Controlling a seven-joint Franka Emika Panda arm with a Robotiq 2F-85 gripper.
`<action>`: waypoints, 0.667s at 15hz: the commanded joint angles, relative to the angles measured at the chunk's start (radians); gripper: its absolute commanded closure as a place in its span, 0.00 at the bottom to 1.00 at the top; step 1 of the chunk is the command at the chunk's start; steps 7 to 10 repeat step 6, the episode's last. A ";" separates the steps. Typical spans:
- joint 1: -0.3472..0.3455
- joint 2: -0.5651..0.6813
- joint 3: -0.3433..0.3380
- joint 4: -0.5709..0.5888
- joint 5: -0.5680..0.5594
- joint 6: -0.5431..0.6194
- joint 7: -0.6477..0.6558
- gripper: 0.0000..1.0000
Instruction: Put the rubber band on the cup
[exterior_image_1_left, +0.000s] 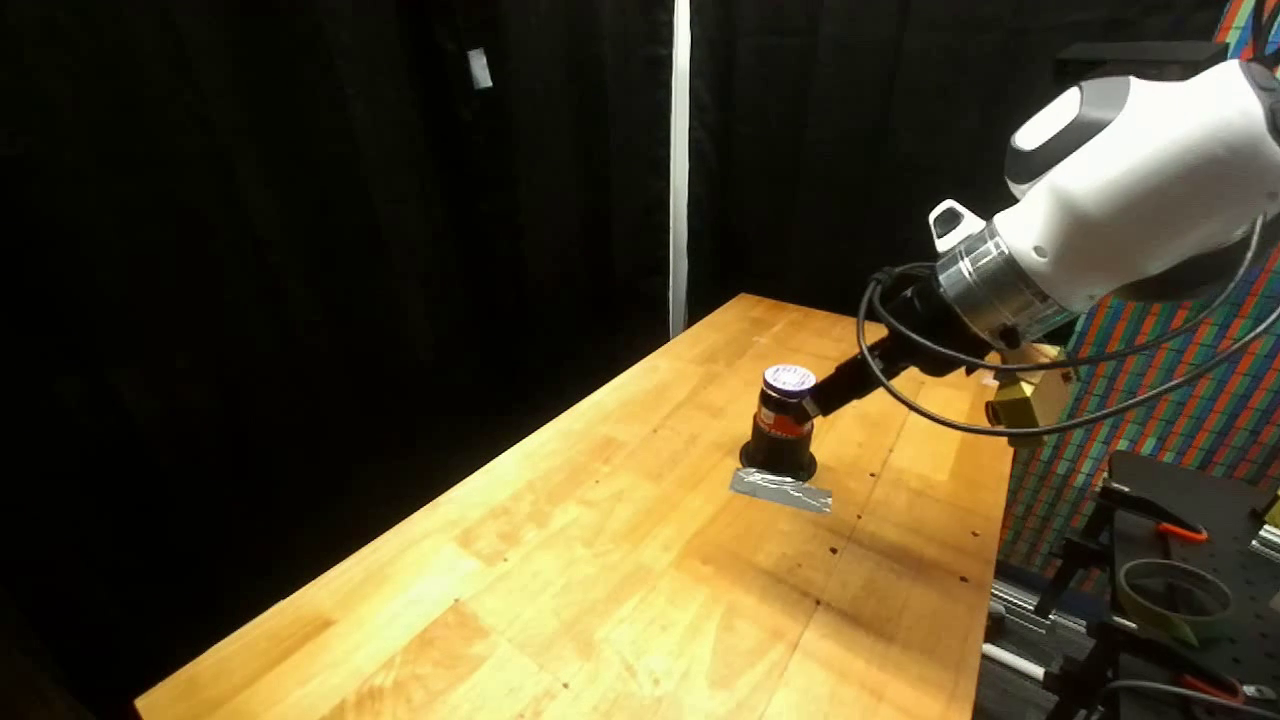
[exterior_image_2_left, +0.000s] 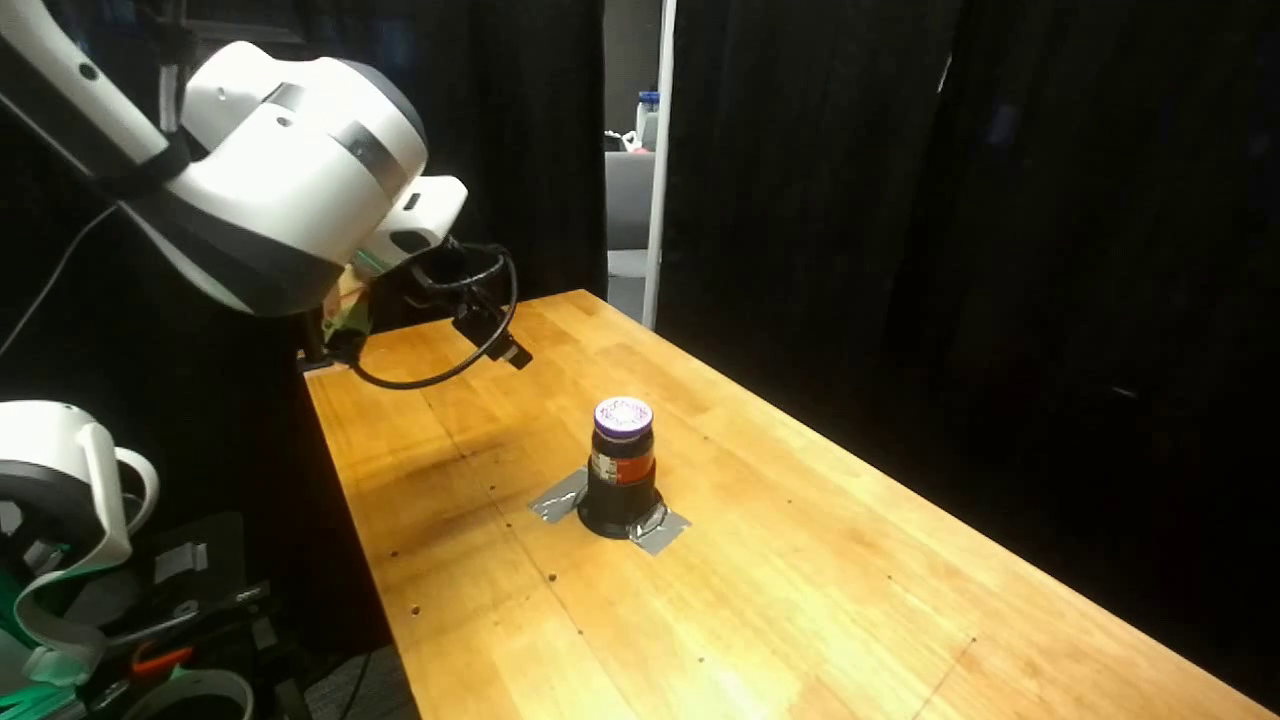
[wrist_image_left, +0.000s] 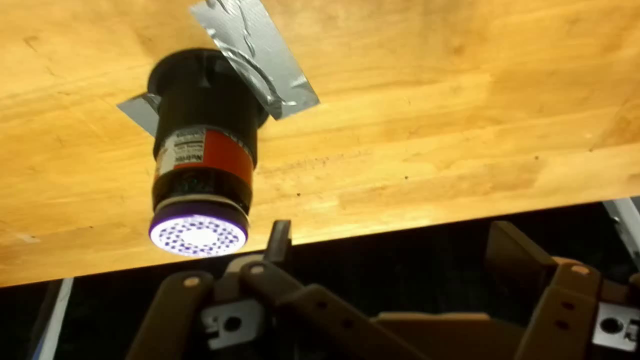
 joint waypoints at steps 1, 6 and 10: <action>0.024 0.062 0.012 -0.030 0.270 -0.072 -0.266 0.00; 0.022 0.119 0.018 -0.052 0.494 -0.075 -0.459 0.00; 0.022 0.119 0.018 -0.052 0.494 -0.075 -0.459 0.00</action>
